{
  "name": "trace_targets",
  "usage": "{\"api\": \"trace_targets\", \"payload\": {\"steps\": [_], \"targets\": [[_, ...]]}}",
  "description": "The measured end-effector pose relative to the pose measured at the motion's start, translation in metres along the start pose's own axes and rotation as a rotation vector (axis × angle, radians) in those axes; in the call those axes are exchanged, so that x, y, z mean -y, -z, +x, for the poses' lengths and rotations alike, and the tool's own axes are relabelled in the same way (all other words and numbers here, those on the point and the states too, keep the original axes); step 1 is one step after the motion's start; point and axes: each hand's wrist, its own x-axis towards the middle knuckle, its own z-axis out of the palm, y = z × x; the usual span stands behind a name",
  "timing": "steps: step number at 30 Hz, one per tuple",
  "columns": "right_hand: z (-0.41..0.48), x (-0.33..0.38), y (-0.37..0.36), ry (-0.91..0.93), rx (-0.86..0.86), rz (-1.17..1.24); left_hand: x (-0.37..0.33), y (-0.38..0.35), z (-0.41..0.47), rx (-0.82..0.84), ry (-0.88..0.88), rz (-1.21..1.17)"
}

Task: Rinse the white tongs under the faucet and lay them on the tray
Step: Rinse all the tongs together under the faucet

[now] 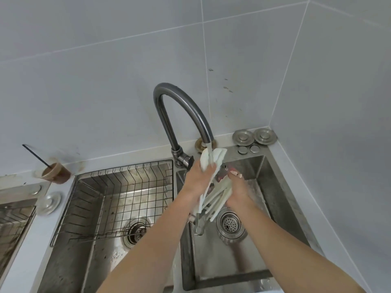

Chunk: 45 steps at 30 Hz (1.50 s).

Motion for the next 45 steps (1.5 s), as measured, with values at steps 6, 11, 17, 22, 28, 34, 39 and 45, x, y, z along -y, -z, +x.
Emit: {"api": "trace_targets", "payload": {"steps": [6, 11, 17, 22, 28, 34, 39, 45], "targets": [[-0.002, -0.011, -0.029, 0.059, 0.029, -0.404, 0.036, 0.011, -0.022, -0.268, 0.109, -0.303], [-0.008, -0.016, -0.040, -0.049, 0.089, -0.666, 0.053, 0.012, -0.031, -0.264, 0.269, -0.533], [-0.013, -0.011, -0.032, 0.104, 0.010, -0.798, 0.061, -0.002, -0.034, -0.103, 0.222, -0.498], [-0.012, 0.004, -0.017, 0.255, -0.048, -0.868, 0.057, -0.020, -0.032, -0.089, 0.094, -0.466], [-0.016, 0.030, 0.003, 0.288, -0.085, -0.785, 0.046, -0.043, -0.028, -0.085, -0.002, -0.535], [-0.023, 0.041, 0.016, 0.423, -0.236, -0.681, 0.042, -0.057, -0.020, -0.182, -0.037, -0.435], [-0.026, 0.038, 0.022, 0.408, -0.297, -0.661, 0.038, -0.056, -0.010, -0.165, -0.001, -0.211], [-0.030, 0.033, 0.028, 0.333, -0.204, -0.588, 0.035, -0.045, 0.005, -0.122, 0.071, -0.104]]}}
